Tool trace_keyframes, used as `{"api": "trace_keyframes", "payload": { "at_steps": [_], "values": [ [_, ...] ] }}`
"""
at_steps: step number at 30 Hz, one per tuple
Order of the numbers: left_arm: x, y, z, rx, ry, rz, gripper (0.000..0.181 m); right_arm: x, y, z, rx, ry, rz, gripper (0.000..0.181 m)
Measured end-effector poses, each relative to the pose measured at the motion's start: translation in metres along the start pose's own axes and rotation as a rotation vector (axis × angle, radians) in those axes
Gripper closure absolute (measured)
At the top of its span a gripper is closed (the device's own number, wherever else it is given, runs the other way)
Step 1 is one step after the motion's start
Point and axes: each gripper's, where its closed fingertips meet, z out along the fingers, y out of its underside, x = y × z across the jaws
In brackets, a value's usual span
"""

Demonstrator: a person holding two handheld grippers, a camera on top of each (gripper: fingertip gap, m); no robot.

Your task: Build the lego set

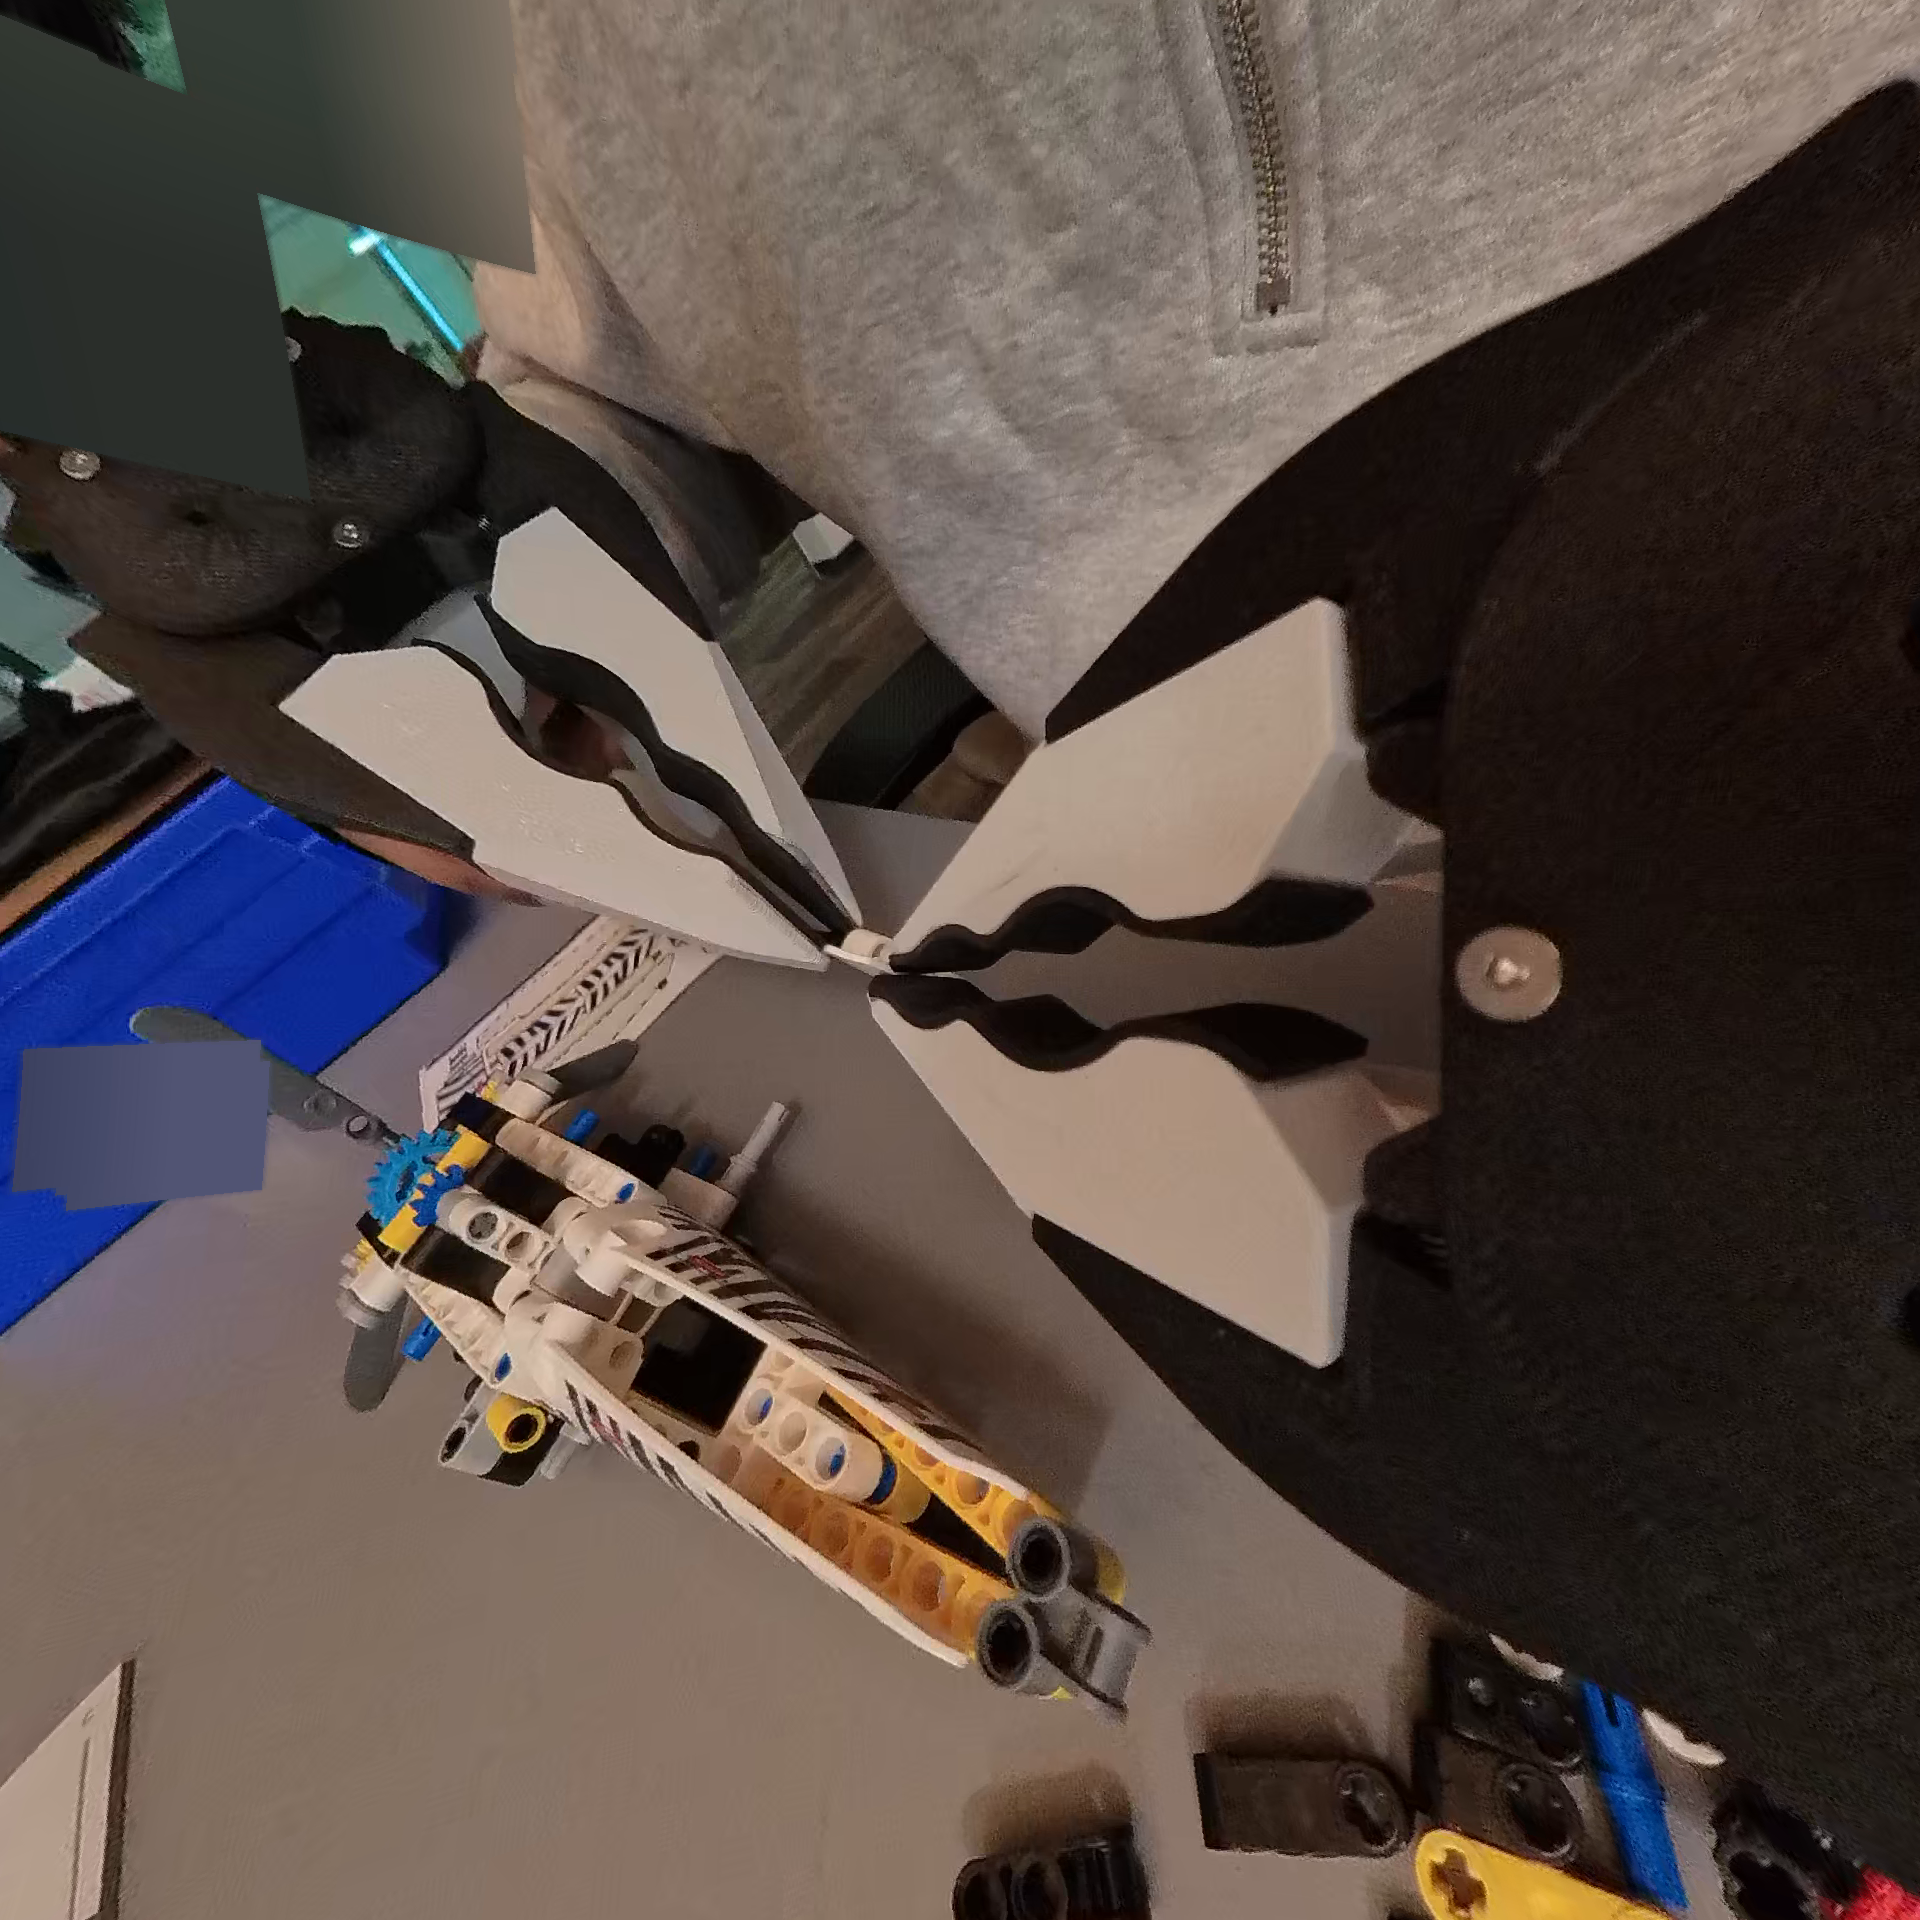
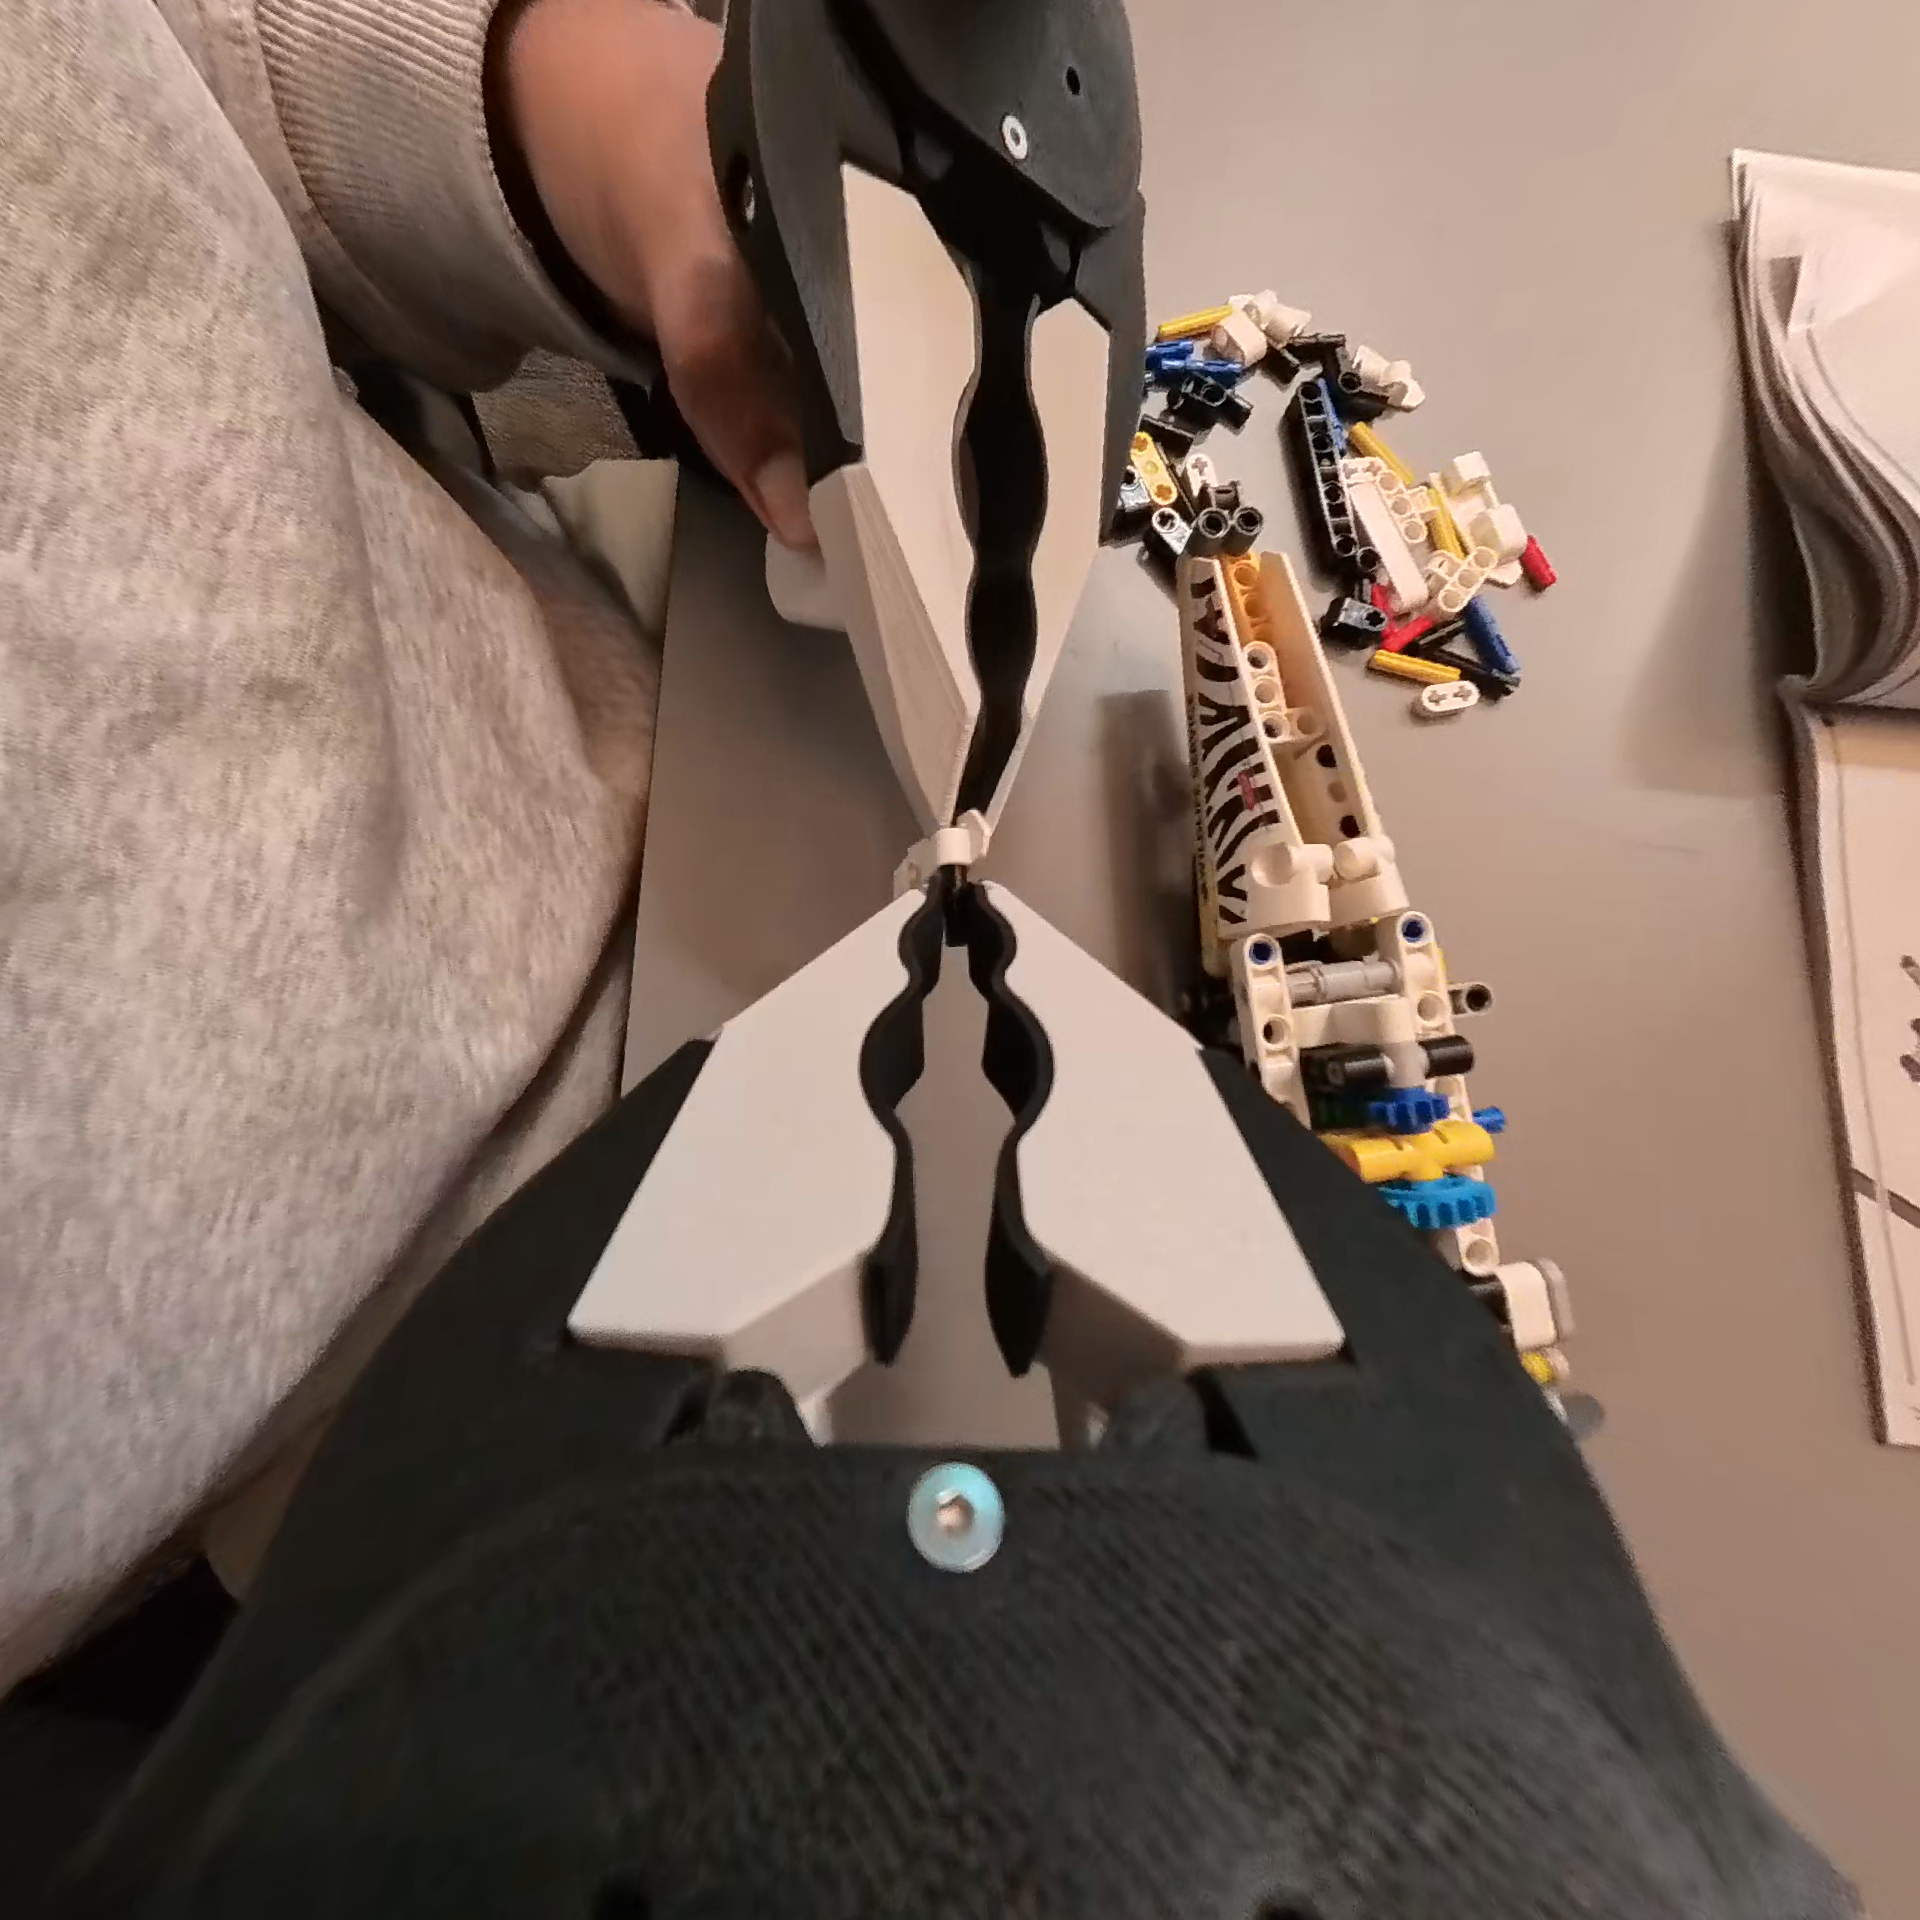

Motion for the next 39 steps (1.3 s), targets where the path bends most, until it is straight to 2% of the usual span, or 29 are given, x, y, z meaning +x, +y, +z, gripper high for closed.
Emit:
{"api": "trace_keyframes", "payload": {
  "at_steps": [8,13,16,19,27,39],
  "values": [
    [-0.007,0.011,0.007,-0.083,-0.093,0.038,0.181,-0.003,0.011,0.006,-0.083,0.022,-0.048,0.179],
    [-0.014,0.017,0.012,-0.136,-0.186,0.078,0.181,-0.001,0.021,0.013,-0.217,0.099,-0.121,0.179],
    [-0.014,0.017,0.012,-0.134,-0.194,0.084,0.181,0.0,0.02,0.013,-0.24,0.12,-0.133,0.179],
    [-0.015,0.017,0.012,-0.133,-0.194,0.081,0.181,0.0,0.02,0.013,-0.204,0.105,-0.104,0.179],
    [-0.015,0.017,0.011,-0.131,-0.189,0.073,0.181,-0.001,0.016,0.012,0.007,0.039,0.067,0.179],
    [-0.015,0.017,0.011,-0.13,-0.173,0.055,0.181,-0.001,0.017,0.012,0.161,-0.058,0.279,0.179]
  ]
}}
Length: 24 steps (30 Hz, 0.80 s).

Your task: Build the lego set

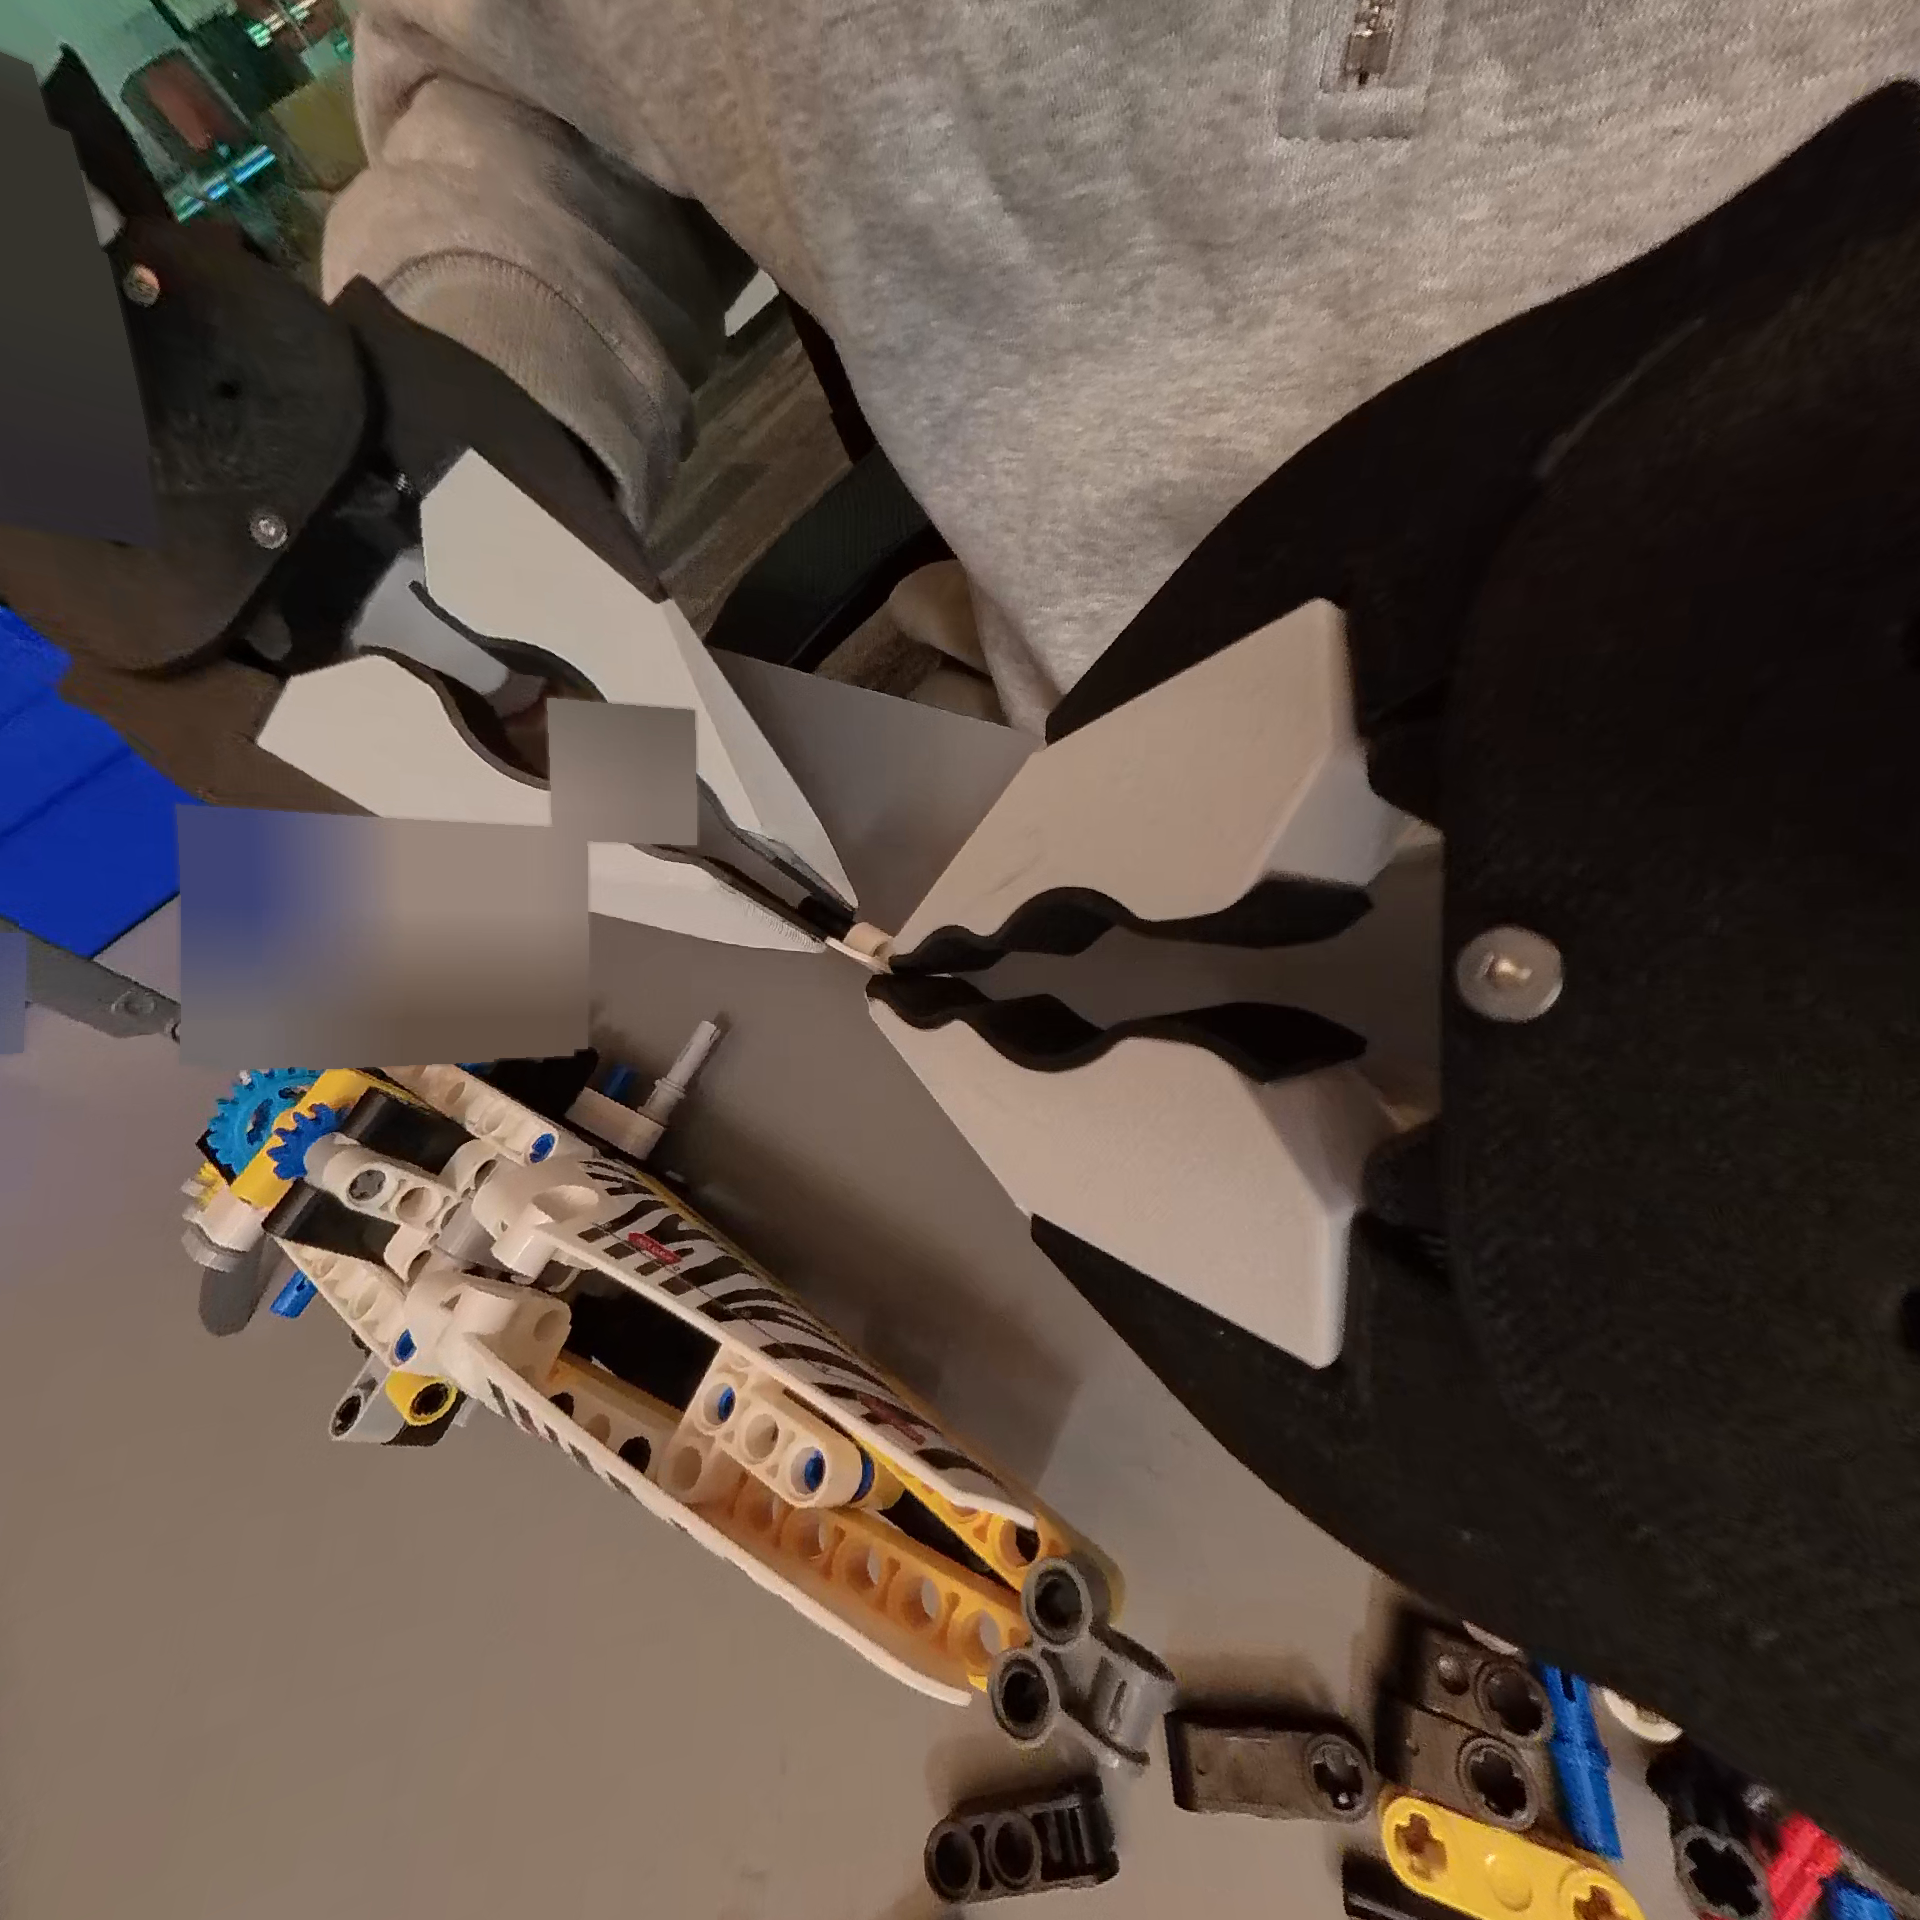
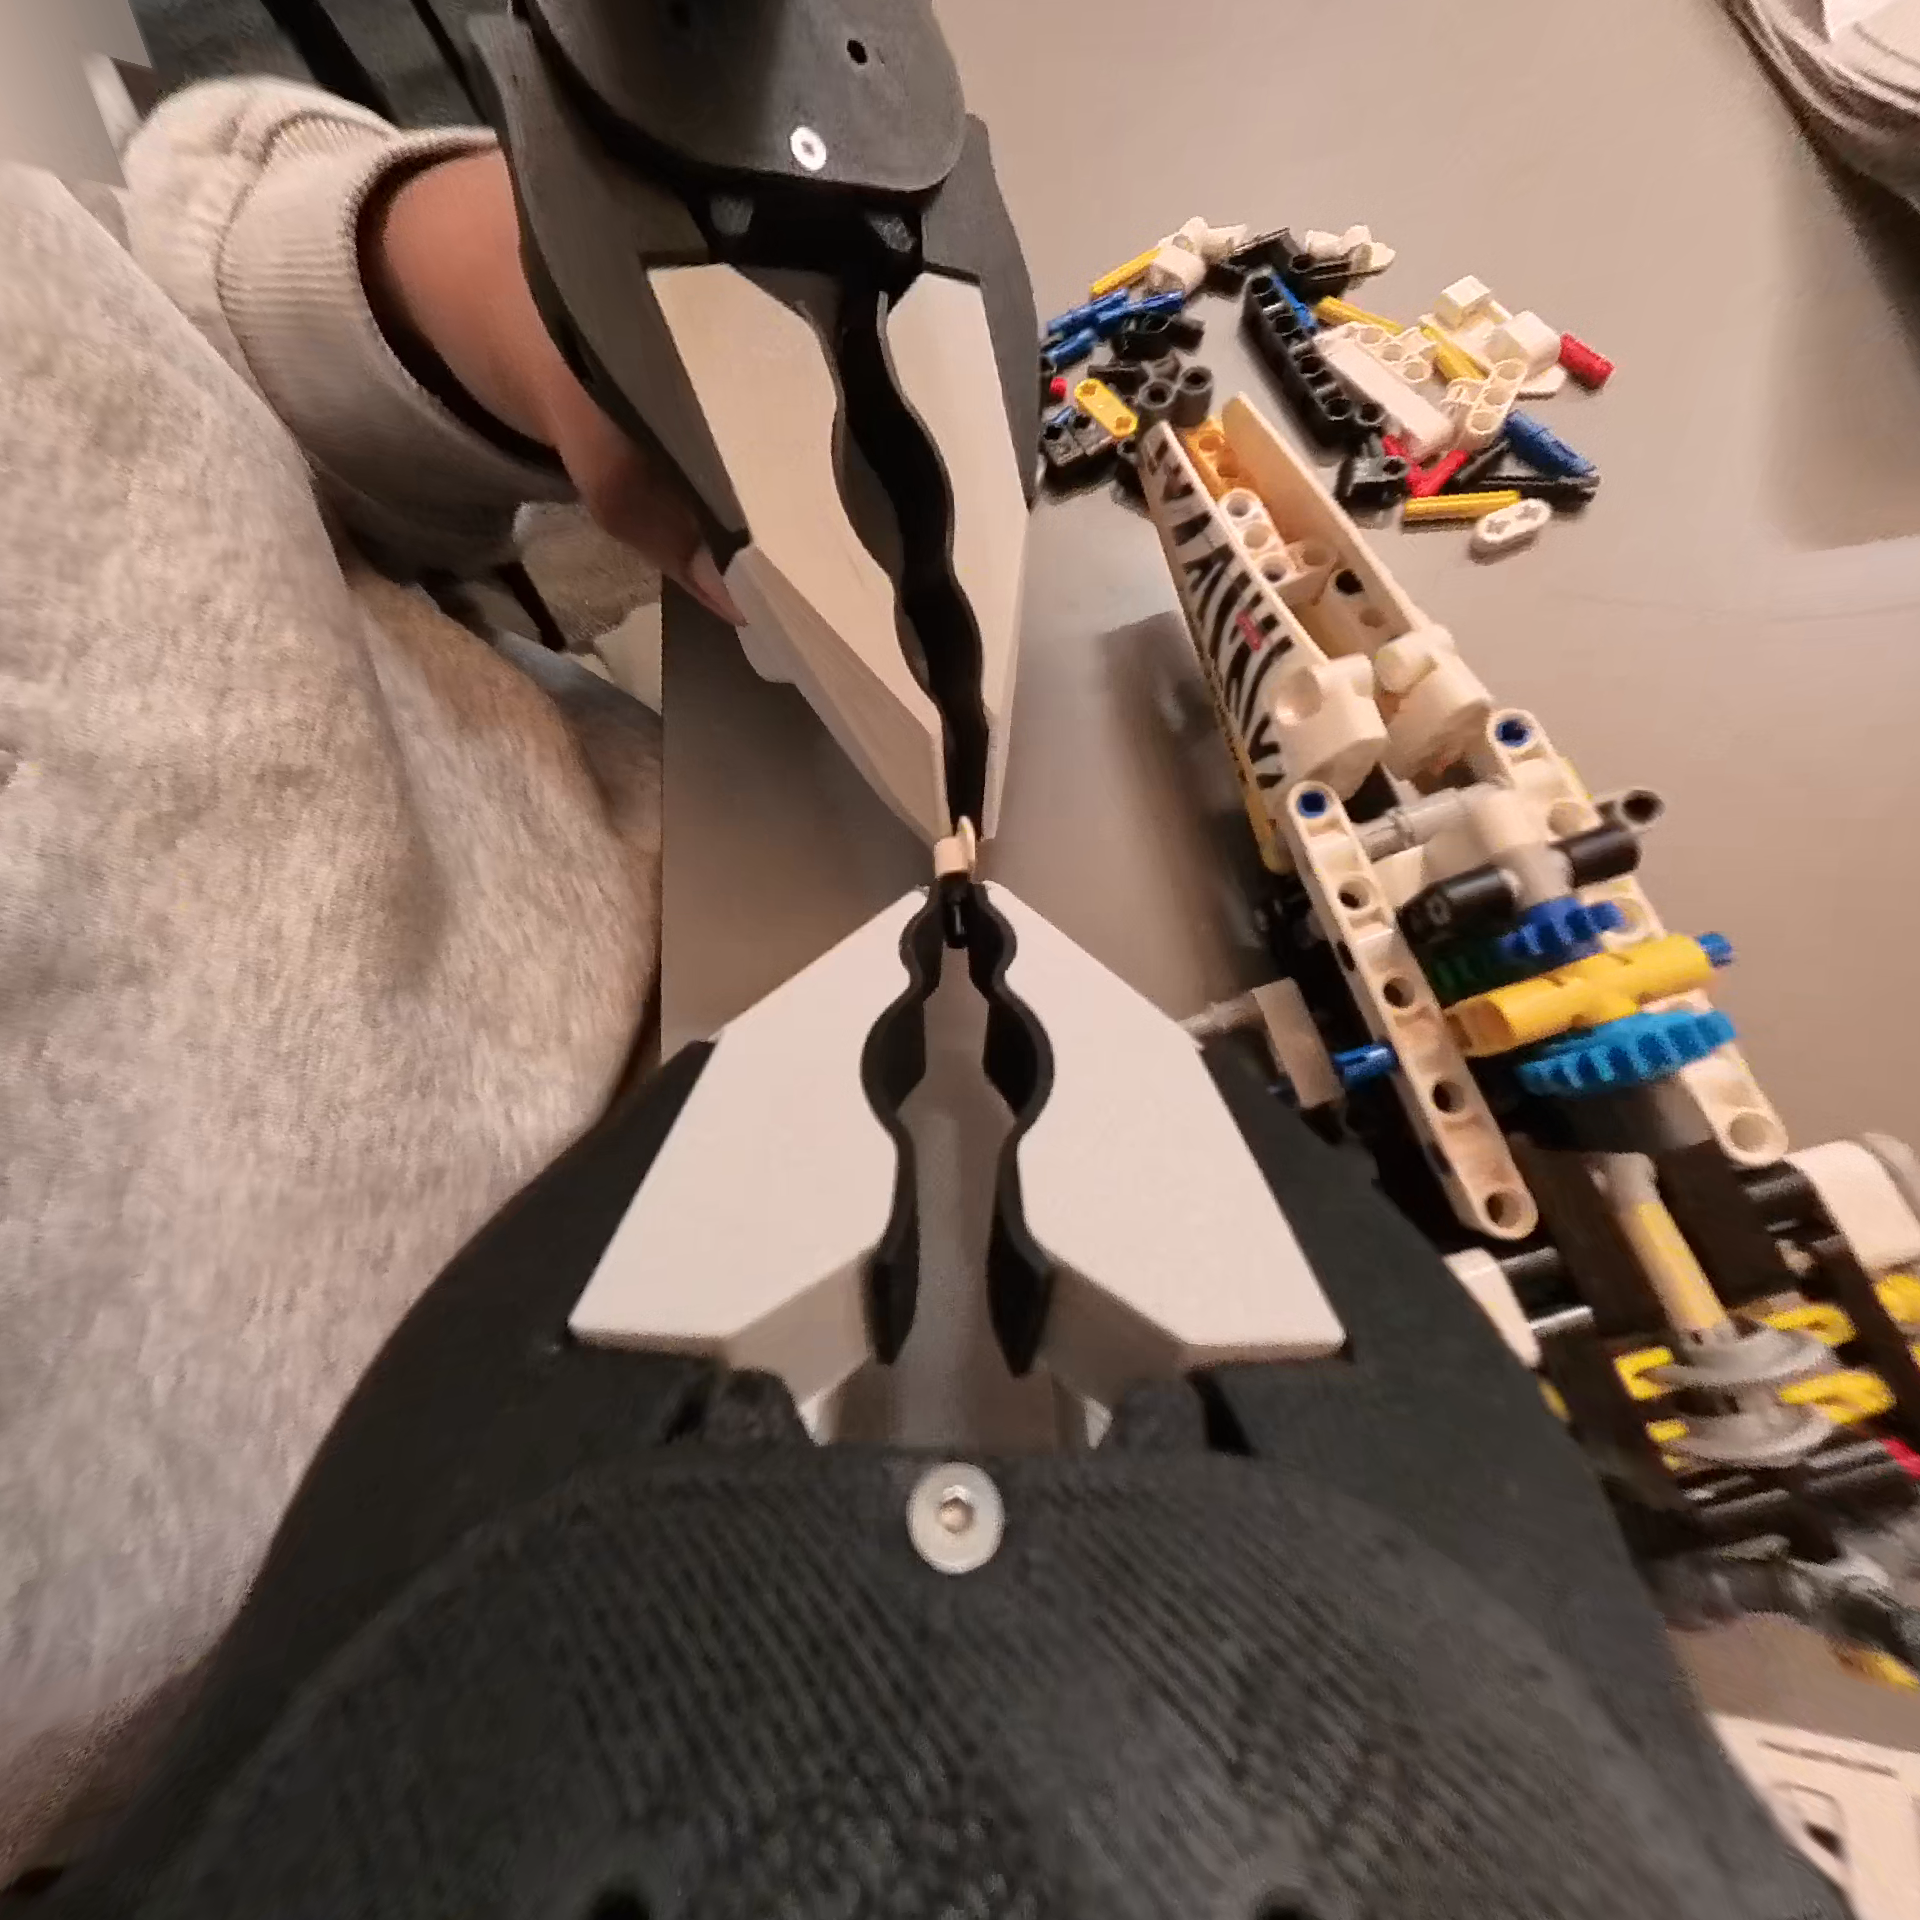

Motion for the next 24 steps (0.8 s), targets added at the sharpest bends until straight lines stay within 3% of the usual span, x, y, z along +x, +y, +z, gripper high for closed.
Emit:
{"api": "trace_keyframes", "payload": {
  "at_steps": [10,24],
  "values": [
    [-0.0012,-0.0006,0.0001,-0.002,0.0,0.001,0.181,0.0013,-0.0018,0.0001,0.047,-0.031,0.046,0.18],
    [-0.0034,-0.0017,-0.0003,0.001,0.001,-0.02,0.181,0.005,-0.0046,0.0006,0.137,-0.129,0.296,0.18]
  ]
}}
